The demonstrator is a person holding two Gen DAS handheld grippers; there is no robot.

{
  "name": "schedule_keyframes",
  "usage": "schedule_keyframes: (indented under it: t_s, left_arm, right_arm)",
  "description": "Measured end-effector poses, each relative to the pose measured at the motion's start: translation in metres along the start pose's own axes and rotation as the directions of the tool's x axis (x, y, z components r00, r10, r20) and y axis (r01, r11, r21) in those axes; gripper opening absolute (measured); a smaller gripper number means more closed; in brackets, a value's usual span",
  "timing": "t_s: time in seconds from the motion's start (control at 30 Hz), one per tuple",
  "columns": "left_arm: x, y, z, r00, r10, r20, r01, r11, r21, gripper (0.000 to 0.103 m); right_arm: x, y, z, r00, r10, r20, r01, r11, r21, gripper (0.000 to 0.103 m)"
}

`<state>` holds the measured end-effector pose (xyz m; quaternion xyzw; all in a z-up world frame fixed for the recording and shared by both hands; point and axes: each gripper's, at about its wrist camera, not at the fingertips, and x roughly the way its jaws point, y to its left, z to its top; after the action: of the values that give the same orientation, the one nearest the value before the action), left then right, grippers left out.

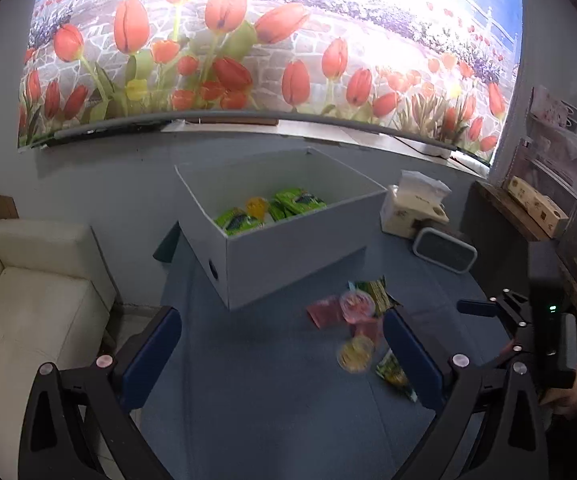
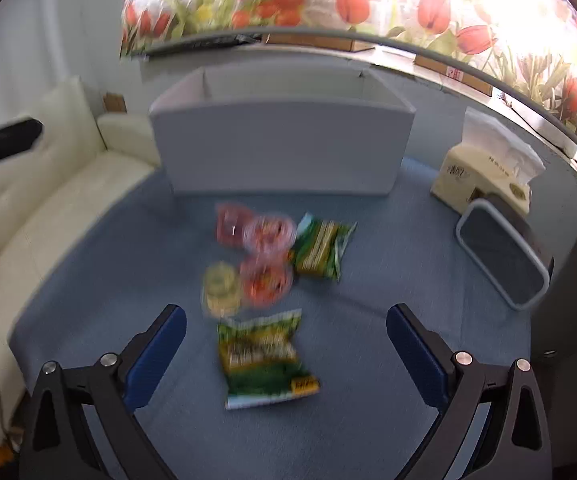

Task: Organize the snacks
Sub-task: 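Grasp the green garlic-flavour snack bag with the right tool and lift it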

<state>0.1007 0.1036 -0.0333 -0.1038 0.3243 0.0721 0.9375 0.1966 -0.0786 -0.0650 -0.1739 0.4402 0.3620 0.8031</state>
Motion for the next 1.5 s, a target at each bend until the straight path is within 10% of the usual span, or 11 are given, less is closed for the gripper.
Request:
schedule_keyframes:
  t_s: [0.4,0.67,0.93,1.5]
  left_arm:
    - [-0.045,-0.049,-0.084,0.998,-0.006,-0.055,0.006,1.000,-0.001,0.103]
    - [-0.038,-0.053,-0.090,0.996,-0.016,-0.082,0.014,1.000,-0.020,0.103]
    - [-0.031,-0.058,-0.087,0.997,-0.009,-0.083,0.009,1.000,0.001,0.103]
    - [0.030,-0.073,-0.072,0.995,-0.003,-0.101,0.010,0.997,0.074,0.103]
  right_arm:
    - [0.045,0.009,-0.022,0.998,-0.025,-0.056,0.026,0.999,0.018,0.102]
    - [0.049,0.006,-0.028,0.999,0.000,-0.049,0.002,0.999,0.036,0.066]
    - [0.043,0.001,-0.031,0.998,0.037,-0.042,-0.032,0.994,0.102,0.058]
    - [-0.067,-0.017,-0.082,0.992,0.045,0.121,-0.073,0.967,0.243,0.058]
